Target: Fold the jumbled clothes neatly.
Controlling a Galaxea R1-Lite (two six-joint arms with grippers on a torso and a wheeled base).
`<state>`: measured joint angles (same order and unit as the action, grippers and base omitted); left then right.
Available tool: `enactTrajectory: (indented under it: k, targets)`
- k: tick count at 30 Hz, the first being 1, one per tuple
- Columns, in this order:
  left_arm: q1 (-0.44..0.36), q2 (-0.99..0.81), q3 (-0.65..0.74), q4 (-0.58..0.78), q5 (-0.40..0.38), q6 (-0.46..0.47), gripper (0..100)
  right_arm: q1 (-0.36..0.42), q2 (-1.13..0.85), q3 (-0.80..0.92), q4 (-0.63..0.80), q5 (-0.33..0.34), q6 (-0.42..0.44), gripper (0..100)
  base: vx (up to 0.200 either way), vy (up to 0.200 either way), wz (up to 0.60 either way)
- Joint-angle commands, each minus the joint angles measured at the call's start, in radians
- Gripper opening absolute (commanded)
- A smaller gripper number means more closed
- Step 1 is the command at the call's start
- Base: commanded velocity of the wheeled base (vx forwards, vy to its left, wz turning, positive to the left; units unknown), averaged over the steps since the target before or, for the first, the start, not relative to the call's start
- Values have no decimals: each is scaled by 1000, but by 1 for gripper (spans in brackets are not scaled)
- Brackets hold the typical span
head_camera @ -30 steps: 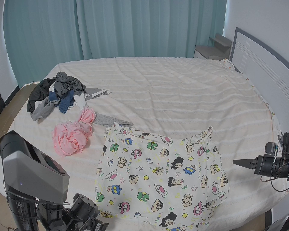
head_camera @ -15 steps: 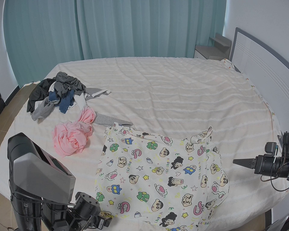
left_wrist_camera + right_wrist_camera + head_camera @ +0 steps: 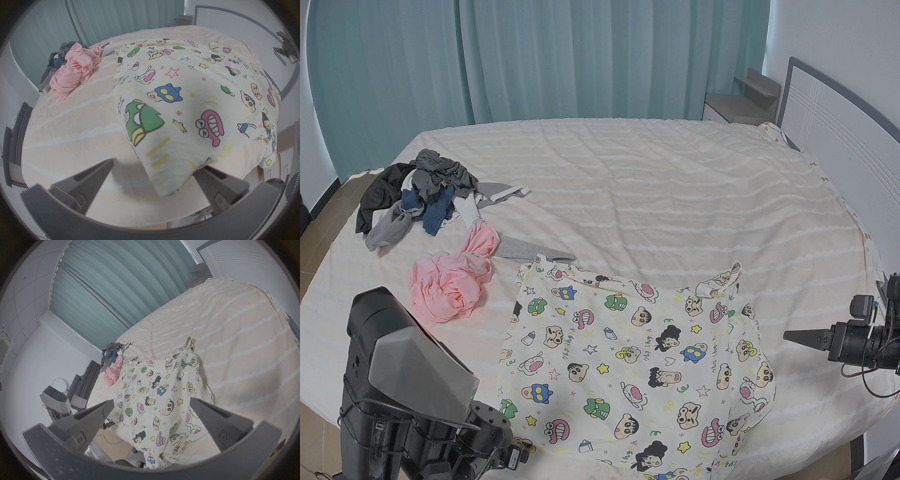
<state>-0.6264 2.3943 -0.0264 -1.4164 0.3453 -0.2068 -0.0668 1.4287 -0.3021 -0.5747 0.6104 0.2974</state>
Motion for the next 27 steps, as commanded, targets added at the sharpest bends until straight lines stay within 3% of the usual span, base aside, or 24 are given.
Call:
enactTrajectory:
  k: [1, 9, 19, 25, 27]
  targets:
    - [-1, 34, 14, -22, 3, 3, 0, -1, 2, 0, -1, 0, 0, 100, 0, 0, 0]
    - [-7, 33, 25, -36, 31, 14, 0, 1, 2, 0, -1, 0, 0, 100, 0, 0, 0]
    - [16, -64, 26, -15, 58, 133, 0, -1, 1, 1, -1, 0, 0, 100, 0, 0, 0]
    - [68, -276, 25, 260, 57, 299, 0, -1, 1, 0, -1, 0, 0, 100, 0, 0, 0]
    - [97, -323, 23, 294, 57, 351, 0, -1, 1, 0, -1, 0, 0, 100, 0, 0, 0]
